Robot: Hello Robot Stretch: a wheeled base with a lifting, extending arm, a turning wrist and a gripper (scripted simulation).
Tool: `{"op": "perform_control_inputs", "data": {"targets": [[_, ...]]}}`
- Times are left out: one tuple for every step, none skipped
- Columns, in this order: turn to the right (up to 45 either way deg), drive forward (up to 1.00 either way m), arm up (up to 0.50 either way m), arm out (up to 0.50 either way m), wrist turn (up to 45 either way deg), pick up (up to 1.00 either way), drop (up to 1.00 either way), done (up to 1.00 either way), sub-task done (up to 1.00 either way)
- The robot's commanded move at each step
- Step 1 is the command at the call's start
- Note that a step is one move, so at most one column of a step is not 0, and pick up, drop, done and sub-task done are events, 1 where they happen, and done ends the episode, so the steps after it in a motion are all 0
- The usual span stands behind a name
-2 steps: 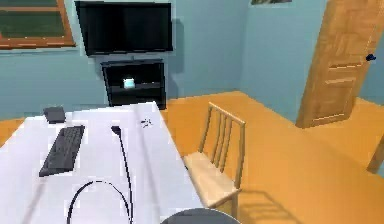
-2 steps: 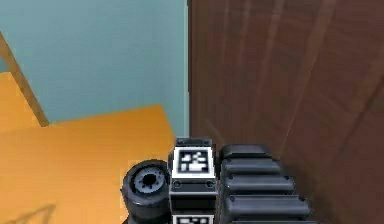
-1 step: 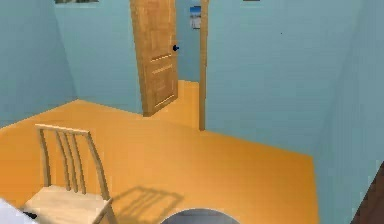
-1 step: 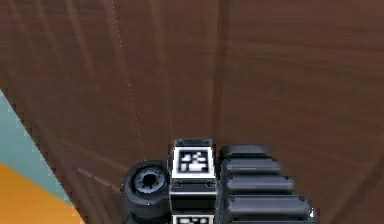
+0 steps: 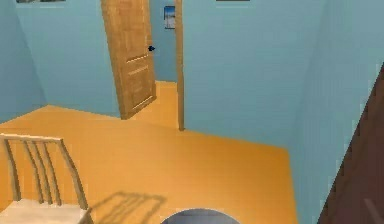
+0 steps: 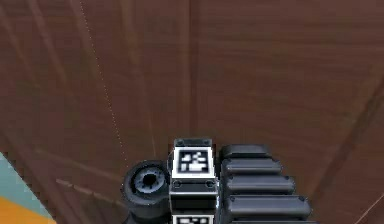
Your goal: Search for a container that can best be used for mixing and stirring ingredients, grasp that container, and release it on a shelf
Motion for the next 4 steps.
{"op": "perform_control_inputs", "data": {"targets": [[0.0, 0.45, 0.0, 0.0, 0.0, 0.0, 0.0, 0.0, 0.0], [0.0, 0.8, 0.0, 0.0, 0.0, 0.0, 0.0, 0.0, 0.0], [-45.0, 0.0, 0.0, 0.0, 0.0, 0.0, 0.0, 0.0, 0.0], [-15.0, 0.0, 0.0, 0.0, 0.0, 0.0, 0.0, 0.0, 0.0]]}}
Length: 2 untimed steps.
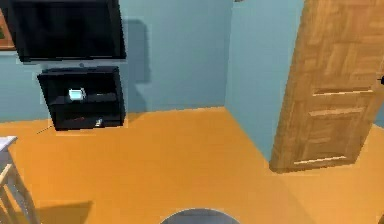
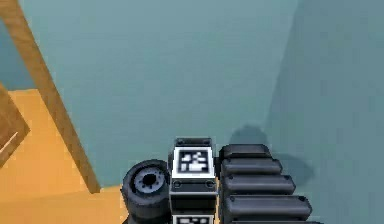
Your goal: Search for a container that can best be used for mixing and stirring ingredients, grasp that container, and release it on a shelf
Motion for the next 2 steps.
{"op": "perform_control_inputs", "data": {"targets": [[0.0, 1.0, 0.0, 0.0, 0.0, 0.0, 0.0, 0.0, 0.0], [-9.0, 0.0, 0.0, 0.0, 0.0, 0.0, 0.0, 0.0, 0.0]]}}
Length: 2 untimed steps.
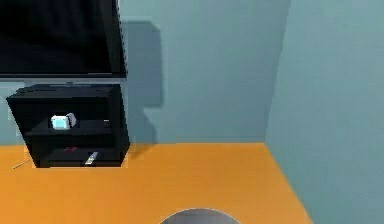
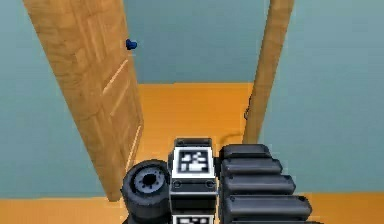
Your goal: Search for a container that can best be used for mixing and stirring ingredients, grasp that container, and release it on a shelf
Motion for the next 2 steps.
{"op": "perform_control_inputs", "data": {"targets": [[0.0, 0.2, 0.0, 0.0, 0.0, 0.0, 0.0, 0.0, 0.0], [-45.0, 0.0, 0.0, 0.0, 0.0, 0.0, 0.0, 0.0, 0.0]]}}
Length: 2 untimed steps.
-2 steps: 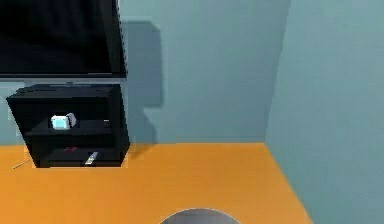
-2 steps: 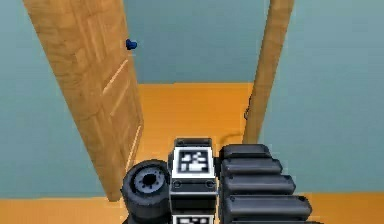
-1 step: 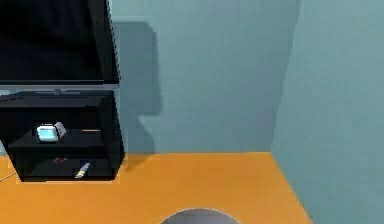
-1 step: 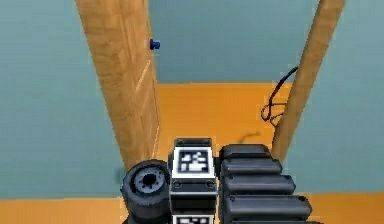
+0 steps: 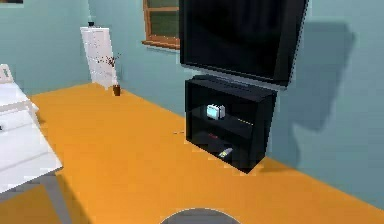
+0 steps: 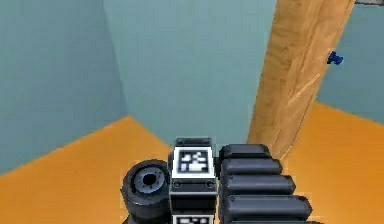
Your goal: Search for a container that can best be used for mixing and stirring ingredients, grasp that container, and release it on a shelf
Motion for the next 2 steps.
{"op": "perform_control_inputs", "data": {"targets": [[-6.0, 0.0, 0.0, 0.0, 0.0, 0.0, 0.0, 0.0, 0.0], [0.0, 1.0, 0.0, 0.0, 0.0, 0.0, 0.0, 0.0, 0.0]]}}
